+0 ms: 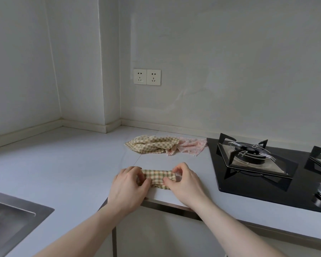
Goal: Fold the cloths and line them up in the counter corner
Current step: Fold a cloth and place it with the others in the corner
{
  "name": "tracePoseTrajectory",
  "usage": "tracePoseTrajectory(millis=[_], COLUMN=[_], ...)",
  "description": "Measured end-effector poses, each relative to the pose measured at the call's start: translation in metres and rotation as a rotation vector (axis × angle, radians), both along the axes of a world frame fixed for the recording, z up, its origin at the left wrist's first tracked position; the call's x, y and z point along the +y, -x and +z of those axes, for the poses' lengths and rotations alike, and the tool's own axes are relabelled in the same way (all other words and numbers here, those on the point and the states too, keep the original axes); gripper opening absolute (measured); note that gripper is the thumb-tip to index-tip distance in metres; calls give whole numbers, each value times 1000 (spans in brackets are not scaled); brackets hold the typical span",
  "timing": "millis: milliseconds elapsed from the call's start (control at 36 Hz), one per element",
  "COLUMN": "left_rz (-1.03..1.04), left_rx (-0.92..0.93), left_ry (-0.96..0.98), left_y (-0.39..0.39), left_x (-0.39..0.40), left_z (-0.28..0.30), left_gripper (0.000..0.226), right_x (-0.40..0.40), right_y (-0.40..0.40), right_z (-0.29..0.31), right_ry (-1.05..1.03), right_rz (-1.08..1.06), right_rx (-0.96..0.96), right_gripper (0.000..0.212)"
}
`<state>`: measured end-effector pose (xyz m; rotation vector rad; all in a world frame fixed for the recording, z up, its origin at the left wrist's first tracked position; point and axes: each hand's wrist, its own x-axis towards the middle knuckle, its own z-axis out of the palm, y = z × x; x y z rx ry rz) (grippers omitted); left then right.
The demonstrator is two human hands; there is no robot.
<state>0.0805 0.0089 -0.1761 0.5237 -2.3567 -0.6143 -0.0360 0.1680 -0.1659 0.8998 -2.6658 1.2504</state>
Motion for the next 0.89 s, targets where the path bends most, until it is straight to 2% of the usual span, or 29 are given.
tracePoseTrajectory(millis=[111, 306, 417, 444, 500, 556, 611, 667, 722, 806, 889], left_rz=[18, -18, -36, -25, 7, 13, -6, -37, -67, -107, -141], left_rx=[4, 38, 9, -13, -69, -93, -147, -215, -261, -355, -350], left_ry=[-27, -49, -243, -241, -190, -226, -388, -635, -793, -840, -872], left_y=[-2, -1, -1, -2, -2, 1, 3, 3, -2, -12, -20], left_x=[5, 6, -4, -5, -2, 1, 6, 8, 11, 18, 25], left_z=[0, -7, -10, -9, -8, -4, 7, 28, 52, 98, 141], left_gripper=[24, 34, 57, 57, 47, 30, 16, 9, 11, 12, 14], right_x=[3, 6, 0, -1, -2, -2, 0, 3, 10, 29, 49], right_y=[1, 13, 17, 17, 15, 14, 14, 13, 8, 1, -7], right_z=[1, -16, -17, -16, -13, -10, -4, 7, 26, 72, 120], right_ry=[-61, 11, 9, 15, 18, 16, 4, 11, 38, 57, 62], right_rz=[27, 76, 92, 92, 93, 79, 67, 87, 118, 134, 190], right_rx=[-3, -23, -69, -88, -125, -173, -257, -399, -530, -634, -685], right_gripper=[53, 37, 37, 36, 33, 29, 27, 26, 20, 19, 23])
